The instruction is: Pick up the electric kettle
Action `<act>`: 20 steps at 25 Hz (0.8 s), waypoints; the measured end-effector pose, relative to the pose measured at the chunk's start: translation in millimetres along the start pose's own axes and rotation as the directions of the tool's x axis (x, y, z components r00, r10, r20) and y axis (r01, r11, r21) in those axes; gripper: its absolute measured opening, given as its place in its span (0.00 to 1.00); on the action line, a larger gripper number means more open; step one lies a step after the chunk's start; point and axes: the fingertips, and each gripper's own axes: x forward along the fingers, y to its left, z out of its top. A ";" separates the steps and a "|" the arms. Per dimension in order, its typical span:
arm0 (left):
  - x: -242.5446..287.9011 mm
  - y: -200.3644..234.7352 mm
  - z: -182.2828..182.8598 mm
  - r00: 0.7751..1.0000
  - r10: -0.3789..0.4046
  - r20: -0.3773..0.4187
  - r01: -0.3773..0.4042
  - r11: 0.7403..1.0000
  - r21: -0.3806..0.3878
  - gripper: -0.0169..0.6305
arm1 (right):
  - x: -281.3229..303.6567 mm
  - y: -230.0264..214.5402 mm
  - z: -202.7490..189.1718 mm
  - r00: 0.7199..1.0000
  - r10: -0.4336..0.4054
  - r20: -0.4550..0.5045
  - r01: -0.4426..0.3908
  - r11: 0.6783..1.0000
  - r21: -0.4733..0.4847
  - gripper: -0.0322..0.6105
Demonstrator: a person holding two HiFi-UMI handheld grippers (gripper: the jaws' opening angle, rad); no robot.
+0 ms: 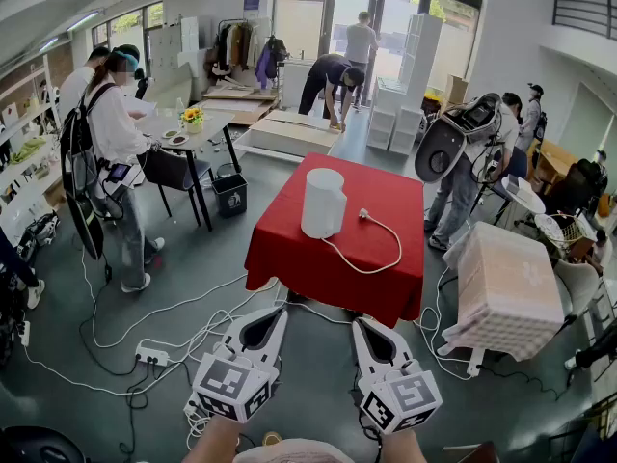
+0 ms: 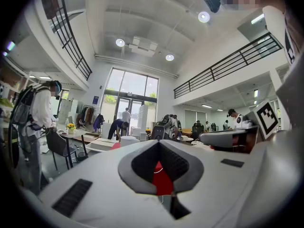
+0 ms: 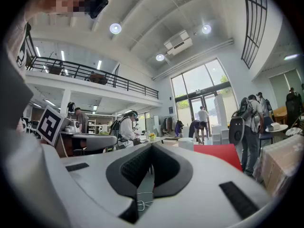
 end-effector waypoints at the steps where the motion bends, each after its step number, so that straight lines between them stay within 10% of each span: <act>1: 2.6 -0.2 -0.5 1.000 -0.002 0.000 0.002 1.000 0.000 0.01 | 1.2 -1.9 0.2 1.000 -0.001 -0.002 0.001 1.000 -0.004 0.06; 20: -10.3 15.1 -4.1 1.000 -0.017 0.022 0.017 1.000 -0.004 0.01 | -1.8 5.9 -3.0 0.998 -0.046 0.037 0.045 0.998 0.033 0.06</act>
